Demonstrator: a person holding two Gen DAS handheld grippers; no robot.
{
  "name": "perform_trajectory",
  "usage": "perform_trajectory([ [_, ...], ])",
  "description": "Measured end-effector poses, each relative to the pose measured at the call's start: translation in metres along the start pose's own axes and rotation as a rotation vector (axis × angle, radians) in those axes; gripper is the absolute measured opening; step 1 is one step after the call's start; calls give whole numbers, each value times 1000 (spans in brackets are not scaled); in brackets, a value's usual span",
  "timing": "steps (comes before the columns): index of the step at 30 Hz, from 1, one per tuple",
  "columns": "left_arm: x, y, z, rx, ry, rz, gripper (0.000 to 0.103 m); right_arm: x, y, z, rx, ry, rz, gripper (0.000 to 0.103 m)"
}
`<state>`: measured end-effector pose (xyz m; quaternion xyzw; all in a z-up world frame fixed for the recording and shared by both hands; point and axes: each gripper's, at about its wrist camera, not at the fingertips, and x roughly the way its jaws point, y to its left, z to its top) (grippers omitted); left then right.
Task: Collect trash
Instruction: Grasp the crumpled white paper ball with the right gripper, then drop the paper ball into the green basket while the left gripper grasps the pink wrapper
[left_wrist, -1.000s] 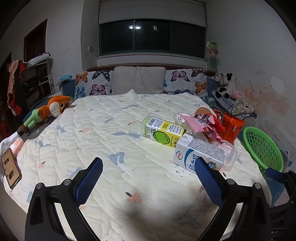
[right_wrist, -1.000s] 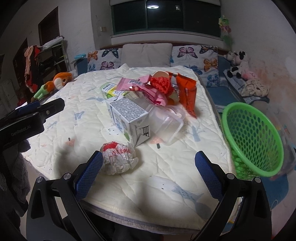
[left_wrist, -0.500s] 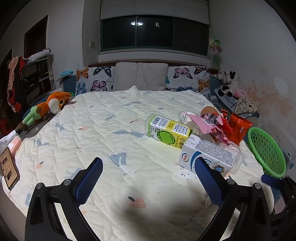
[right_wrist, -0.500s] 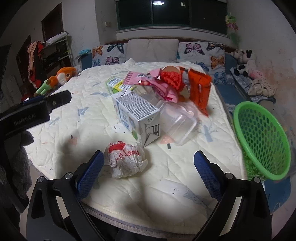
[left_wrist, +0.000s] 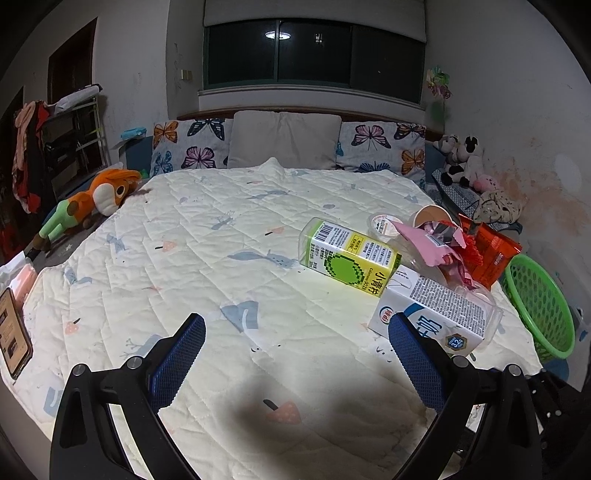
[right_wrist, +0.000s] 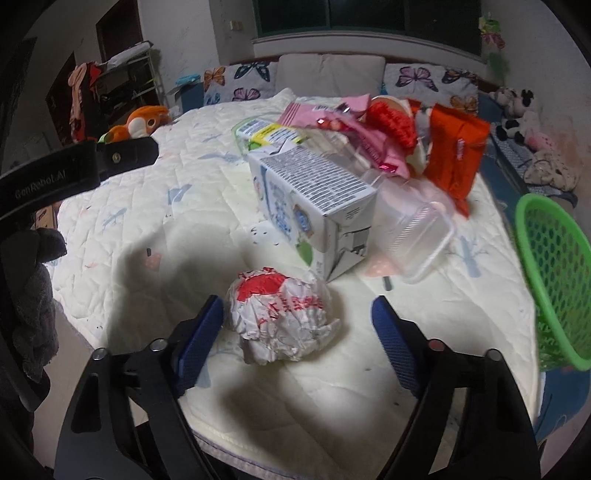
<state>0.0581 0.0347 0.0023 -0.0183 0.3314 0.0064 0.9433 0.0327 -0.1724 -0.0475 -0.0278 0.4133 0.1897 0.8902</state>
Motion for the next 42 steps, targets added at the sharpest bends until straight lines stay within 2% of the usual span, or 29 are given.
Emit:
perform_trajectory([
  [6,8,-4,1,-1,28,-27,96,3,2,-2,-3,17,49,62],
  [10,11,-12,1,0,49,-49,96,-3,-3,-2,1,10,61,59],
  [20,25,-45,11,-38,142,-142,96,-42,-39,-5,36,-58,33,59],
  [28,35,-69,39,-25,108,-140,95,-63,-78,-8,105,-105,-6,59],
  [30,42,-72,47,-22,107,-160,92,-66,-86,-8,123,-113,-13,59],
  [35,65,-72,61,-52,148,-223,77,-70,-100,-8,152,-118,-25,59],
  [39,86,-72,69,-78,196,-307,76,-69,-107,-8,169,-116,-33,59],
  [42,96,-73,68,-72,220,-338,76,-68,-111,-7,177,-117,-38,59],
])
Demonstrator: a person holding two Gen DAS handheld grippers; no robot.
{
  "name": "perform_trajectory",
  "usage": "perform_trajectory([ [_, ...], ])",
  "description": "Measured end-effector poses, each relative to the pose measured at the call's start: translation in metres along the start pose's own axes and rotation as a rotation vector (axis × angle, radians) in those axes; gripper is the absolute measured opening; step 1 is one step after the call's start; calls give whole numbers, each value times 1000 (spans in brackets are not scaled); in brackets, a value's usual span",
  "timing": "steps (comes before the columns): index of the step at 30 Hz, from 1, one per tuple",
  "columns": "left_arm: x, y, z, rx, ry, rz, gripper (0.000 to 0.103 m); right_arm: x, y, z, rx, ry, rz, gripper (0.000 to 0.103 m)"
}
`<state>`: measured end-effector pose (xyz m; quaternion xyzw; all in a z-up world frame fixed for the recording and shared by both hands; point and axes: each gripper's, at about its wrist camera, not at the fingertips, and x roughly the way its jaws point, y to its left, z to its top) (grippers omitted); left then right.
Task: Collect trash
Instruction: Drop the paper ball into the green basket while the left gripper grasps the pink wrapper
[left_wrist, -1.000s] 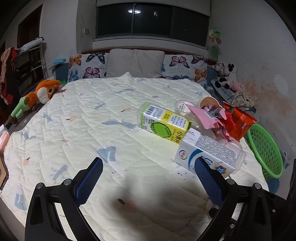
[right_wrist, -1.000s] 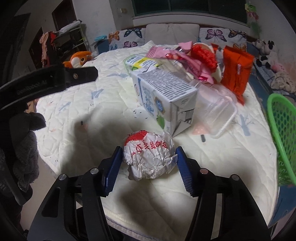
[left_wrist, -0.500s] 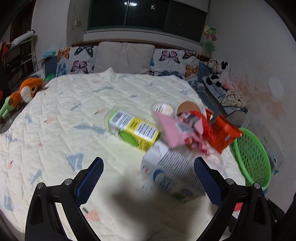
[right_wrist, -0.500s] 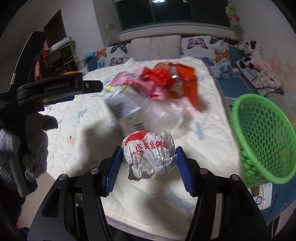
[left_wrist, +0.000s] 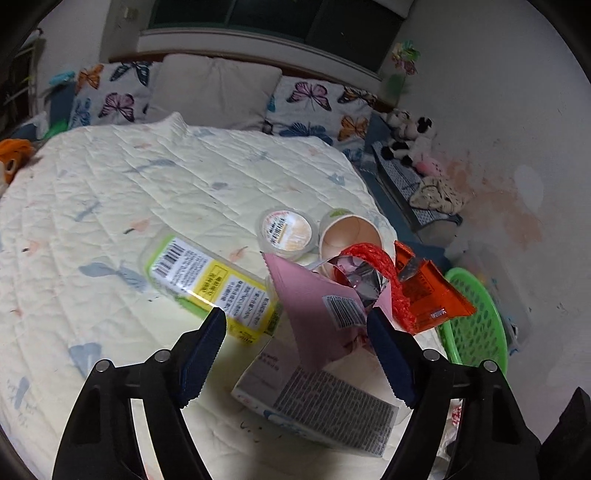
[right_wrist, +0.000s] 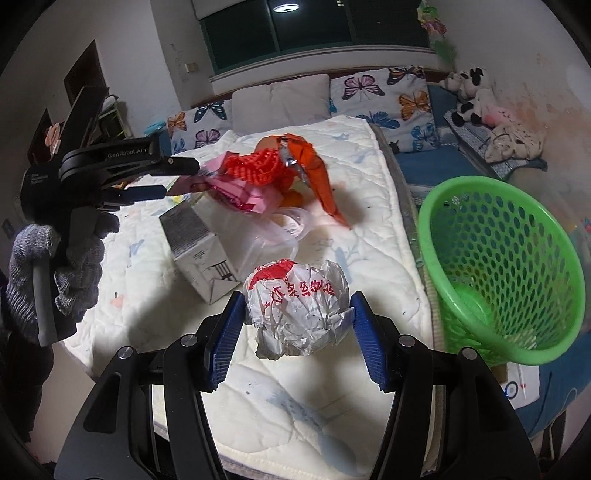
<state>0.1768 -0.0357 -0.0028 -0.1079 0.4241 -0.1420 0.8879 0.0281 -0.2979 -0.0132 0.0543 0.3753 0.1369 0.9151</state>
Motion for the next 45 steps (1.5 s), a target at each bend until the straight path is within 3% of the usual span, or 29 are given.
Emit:
perform_trajectory([
  [3,11,5,3,-24,25,-47,74,3,-3,3,7,3,-6,59],
  [9,20,11,2,-47,52,-133,61,7,-7,6,20,9,-19,59],
  [14,19,8,1,-23,36,-179,38,8,-11,8,34,6,-32,59],
  [17,15,8,0,-23,27,-205,32,5,-11,8,36,2,-37,59],
  [34,-59,7,1,17,-110,-232,25,-13,-51,23,116,-61,-103,59],
  [39,-80,-7,5,50,-148,-257,25,-11,-78,24,142,-60,-170,59],
  [45,-79,-43,11,112,-137,-311,25,-4,-118,23,184,-44,-244,60],
])
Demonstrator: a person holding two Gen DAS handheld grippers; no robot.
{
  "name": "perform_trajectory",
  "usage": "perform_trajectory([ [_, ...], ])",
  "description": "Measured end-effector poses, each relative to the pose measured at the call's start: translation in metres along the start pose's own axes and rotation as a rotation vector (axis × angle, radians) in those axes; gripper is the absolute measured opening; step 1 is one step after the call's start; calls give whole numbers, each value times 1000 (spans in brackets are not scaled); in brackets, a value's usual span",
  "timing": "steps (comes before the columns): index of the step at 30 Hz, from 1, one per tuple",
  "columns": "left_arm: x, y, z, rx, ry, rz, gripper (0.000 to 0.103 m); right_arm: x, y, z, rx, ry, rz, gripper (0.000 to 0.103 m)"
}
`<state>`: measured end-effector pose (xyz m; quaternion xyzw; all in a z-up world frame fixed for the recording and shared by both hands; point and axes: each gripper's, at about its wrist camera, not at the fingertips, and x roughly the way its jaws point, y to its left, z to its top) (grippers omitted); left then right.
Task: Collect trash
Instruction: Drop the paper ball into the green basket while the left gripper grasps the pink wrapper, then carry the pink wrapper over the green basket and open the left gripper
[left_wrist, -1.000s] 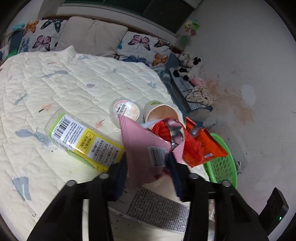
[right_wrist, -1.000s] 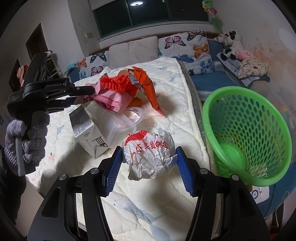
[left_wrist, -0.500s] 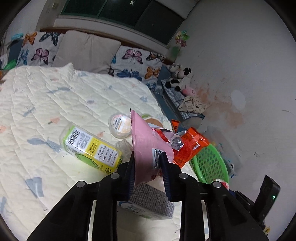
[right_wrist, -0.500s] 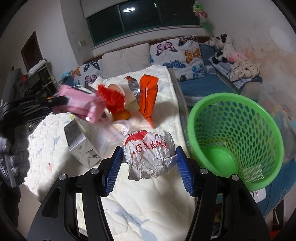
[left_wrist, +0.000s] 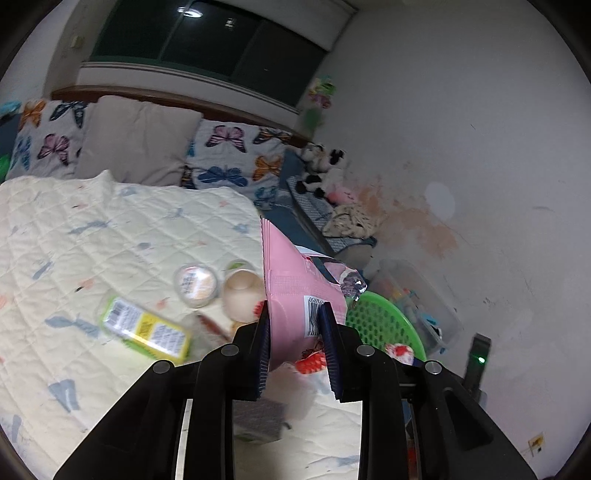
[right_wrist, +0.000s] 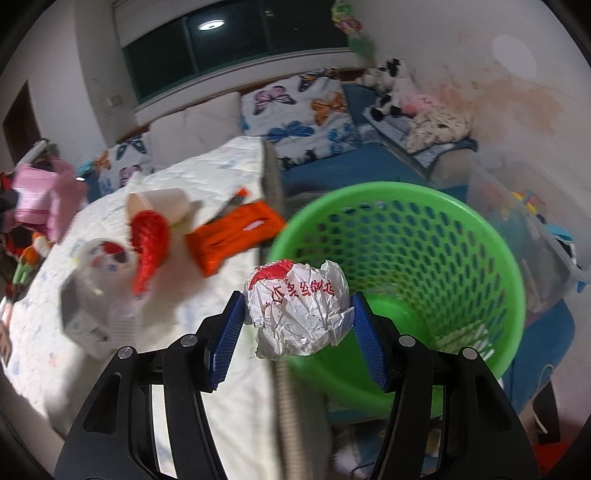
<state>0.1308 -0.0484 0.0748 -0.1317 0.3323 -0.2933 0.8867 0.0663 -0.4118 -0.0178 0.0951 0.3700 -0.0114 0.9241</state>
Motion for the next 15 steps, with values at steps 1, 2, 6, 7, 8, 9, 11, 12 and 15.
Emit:
perform_trajectory([
  [1,4,-4,0,6,7,-8,25,2,-6,0,7,2,-10,60],
  [2,10,-8,1,13,15,-15,25,4,-11,0,13,5,-20,61],
  [6,37,-29,3,41,57,-49,25,11,-33,1,41,17,-50,61],
  [7,42,-34,4,51,63,-53,25,12,-36,1,44,21,-53,62],
  [8,49,-40,4,64,72,-58,25,12,-41,2,48,21,-56,62],
  [9,56,-46,4,72,83,-65,25,12,-44,2,52,21,-62,64],
  [11,69,-56,4,85,102,-81,25,12,-51,2,62,19,-65,67],
  [12,76,-62,3,95,112,-84,25,10,-54,3,68,16,-66,67],
  [15,97,-75,1,108,148,-97,25,6,-62,1,82,12,-70,73],
])
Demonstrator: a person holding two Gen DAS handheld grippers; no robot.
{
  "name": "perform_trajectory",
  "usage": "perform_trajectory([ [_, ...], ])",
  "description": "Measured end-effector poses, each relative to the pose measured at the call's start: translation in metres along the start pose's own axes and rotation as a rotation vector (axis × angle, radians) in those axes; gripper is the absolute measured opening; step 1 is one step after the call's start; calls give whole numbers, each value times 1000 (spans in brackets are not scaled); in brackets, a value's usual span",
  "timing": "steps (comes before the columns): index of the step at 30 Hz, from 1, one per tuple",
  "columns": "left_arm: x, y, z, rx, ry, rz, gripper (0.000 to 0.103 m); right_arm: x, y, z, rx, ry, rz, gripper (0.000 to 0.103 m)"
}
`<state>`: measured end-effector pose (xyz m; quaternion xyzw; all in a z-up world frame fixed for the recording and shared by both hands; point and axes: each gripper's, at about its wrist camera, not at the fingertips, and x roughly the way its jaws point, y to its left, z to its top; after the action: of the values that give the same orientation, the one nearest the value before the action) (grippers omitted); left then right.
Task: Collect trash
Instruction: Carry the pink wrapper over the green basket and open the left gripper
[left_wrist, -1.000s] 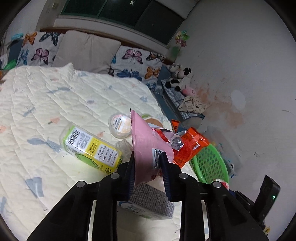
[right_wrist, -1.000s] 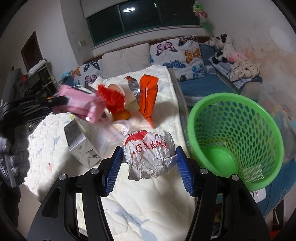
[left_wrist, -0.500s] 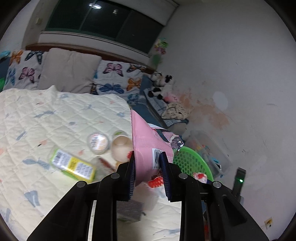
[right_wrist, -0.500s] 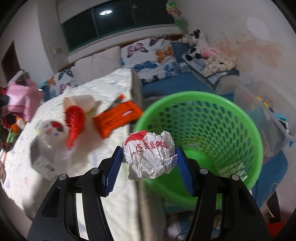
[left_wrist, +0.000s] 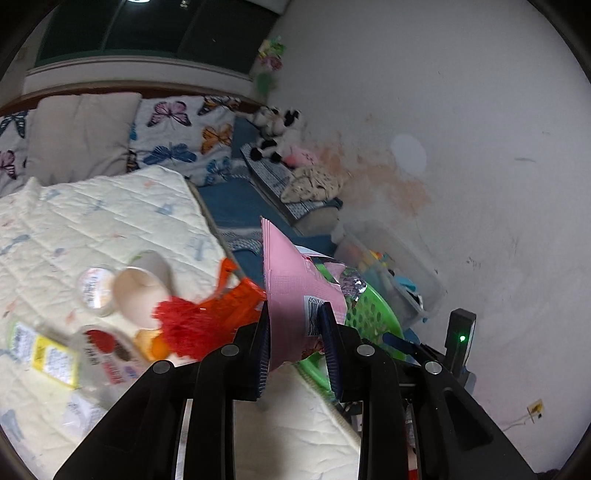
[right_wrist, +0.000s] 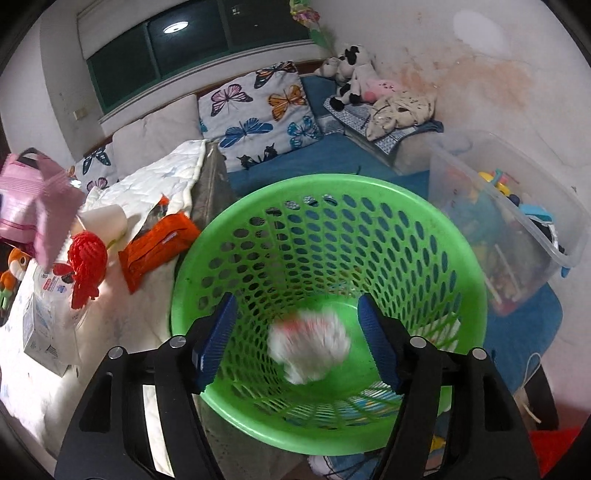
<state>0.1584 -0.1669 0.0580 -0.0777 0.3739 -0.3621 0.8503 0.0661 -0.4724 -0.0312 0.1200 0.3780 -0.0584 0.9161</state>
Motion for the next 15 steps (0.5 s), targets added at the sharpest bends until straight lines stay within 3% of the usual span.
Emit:
perform_trajectory([
  [15,108,-55,-16,71,168,12,25,-41,-33,-18,65,-47,-11,75],
])
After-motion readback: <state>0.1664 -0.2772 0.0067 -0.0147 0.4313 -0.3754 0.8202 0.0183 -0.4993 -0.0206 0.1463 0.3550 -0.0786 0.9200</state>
